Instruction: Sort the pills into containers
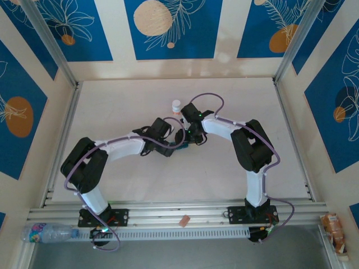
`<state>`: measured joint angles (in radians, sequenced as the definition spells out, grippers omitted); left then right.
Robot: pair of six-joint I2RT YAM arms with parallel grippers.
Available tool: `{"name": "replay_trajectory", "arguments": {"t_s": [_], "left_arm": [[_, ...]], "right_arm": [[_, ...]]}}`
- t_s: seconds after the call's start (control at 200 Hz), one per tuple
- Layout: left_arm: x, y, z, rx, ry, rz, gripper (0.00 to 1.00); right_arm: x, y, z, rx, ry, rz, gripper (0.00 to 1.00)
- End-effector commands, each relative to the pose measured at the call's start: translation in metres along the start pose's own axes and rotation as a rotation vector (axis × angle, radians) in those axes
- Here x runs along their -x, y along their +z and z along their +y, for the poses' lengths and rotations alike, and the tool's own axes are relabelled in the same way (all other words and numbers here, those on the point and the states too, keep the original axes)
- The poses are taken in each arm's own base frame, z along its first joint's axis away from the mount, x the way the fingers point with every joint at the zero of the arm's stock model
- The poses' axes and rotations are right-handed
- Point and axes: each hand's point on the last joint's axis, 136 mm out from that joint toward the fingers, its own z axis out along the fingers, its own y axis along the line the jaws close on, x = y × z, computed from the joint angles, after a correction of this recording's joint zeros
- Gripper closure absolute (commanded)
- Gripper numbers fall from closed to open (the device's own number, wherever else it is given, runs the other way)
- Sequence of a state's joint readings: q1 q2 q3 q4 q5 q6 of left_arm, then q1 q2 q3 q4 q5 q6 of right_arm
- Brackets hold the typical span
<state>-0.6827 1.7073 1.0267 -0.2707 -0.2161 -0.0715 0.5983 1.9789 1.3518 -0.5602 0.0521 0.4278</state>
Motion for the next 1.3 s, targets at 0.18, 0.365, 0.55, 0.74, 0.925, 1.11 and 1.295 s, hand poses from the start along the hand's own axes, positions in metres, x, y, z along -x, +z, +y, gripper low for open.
{"name": "replay_trajectory", "arguments": {"t_s": [0.18,0.365,0.55,0.74,0.925,1.11,1.295], "left_arm": [[0.025,0.001,0.031,0.054,-0.060,-0.034,0.00],[0.029,0.012,0.043,0.051,-0.101,-0.019,0.00],[0.030,0.024,0.044,0.031,-0.129,-0.008,0.00],[0.021,0.032,0.039,0.006,-0.149,0.004,0.00],[0.021,0.029,0.035,-0.015,-0.159,-0.009,0.00],[0.033,0.018,0.034,-0.031,-0.168,-0.039,0.00],[0.056,0.000,0.036,-0.049,-0.200,-0.099,0.00]], "right_arm": [[-0.040,0.029,-0.023,-0.089,0.015,0.131,0.37],[-0.042,0.031,-0.022,-0.091,0.014,0.135,0.37],[-0.044,0.031,-0.020,-0.083,0.017,0.140,0.37],[-0.043,0.024,-0.012,-0.054,0.021,0.137,0.37],[-0.029,0.000,0.001,-0.011,0.038,0.088,0.37],[-0.009,-0.036,0.007,0.016,0.068,0.018,0.35],[0.006,-0.081,0.000,0.031,0.151,-0.080,0.30]]}}
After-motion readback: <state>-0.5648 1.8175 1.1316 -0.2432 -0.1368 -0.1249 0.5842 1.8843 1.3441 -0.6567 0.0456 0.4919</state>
